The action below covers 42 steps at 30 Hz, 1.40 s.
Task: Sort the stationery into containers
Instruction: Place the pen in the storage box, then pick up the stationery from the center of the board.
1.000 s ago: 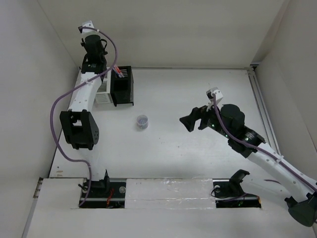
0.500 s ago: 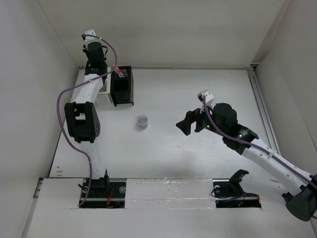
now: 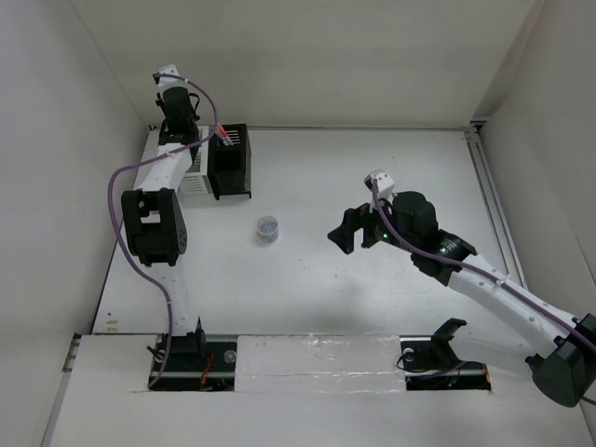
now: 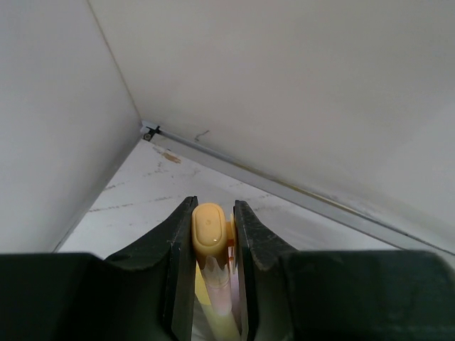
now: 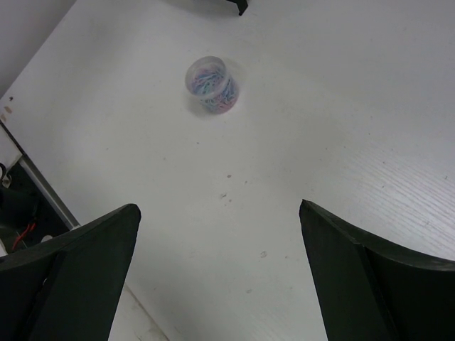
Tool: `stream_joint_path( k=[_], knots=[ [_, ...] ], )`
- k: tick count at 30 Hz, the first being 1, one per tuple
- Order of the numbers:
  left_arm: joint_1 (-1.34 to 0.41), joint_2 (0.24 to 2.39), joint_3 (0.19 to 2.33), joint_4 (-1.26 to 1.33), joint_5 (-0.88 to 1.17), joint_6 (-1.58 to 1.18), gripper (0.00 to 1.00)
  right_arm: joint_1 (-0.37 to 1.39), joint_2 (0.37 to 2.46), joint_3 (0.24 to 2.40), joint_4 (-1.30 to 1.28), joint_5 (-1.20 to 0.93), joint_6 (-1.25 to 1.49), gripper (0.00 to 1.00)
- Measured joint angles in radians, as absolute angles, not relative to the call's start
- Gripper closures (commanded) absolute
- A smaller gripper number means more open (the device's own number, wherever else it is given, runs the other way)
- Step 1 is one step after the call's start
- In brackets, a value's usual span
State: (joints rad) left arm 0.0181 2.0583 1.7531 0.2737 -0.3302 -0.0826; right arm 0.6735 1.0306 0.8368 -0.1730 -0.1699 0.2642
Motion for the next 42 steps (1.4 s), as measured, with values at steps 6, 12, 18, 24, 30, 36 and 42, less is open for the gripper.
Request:
stream_joint_path(
  k=[6, 12, 18, 24, 30, 36, 42],
  knots=[
    [0.014, 2.058, 1.718, 0.280, -0.292, -0.095, 0.89, 0.674, 1.032, 0.837, -0.171, -0.176, 0.265, 0.00],
    [0.008, 2.058, 1.708, 0.283, -0.271, -0.101, 0.39, 0.675, 1.018, 0.837, -0.171, -0.185, 0.265, 0.00],
    [-0.001, 2.055, 1.663, 0.312, -0.271, -0.107, 0.11, 0.675, 0.995, 0.837, -0.171, -0.192, 0.265, 0.00],
    [-0.027, 2.003, 1.634, 0.282, -0.280, -0.106, 0.00, 0.675, 0.992, 0.837, -0.171, -0.192, 0.265, 0.00],
    [-0.094, 1.881, 1.789, 0.149, -0.326, -0.083, 0.00, 0.675, 1.003, 0.854, -0.186, -0.150, 0.265, 0.00],
    [-0.238, 1.764, 2.041, -0.024, -0.330, -0.070, 0.00, 0.675, 0.999, 0.914, -0.257, -0.036, 0.276, 0.00],
    [-0.251, 1.586, 2.017, -0.220, -0.221, -0.228, 0.00, 0.675, 0.943, 1.048, -0.444, 0.195, 0.345, 0.00]
  ],
)
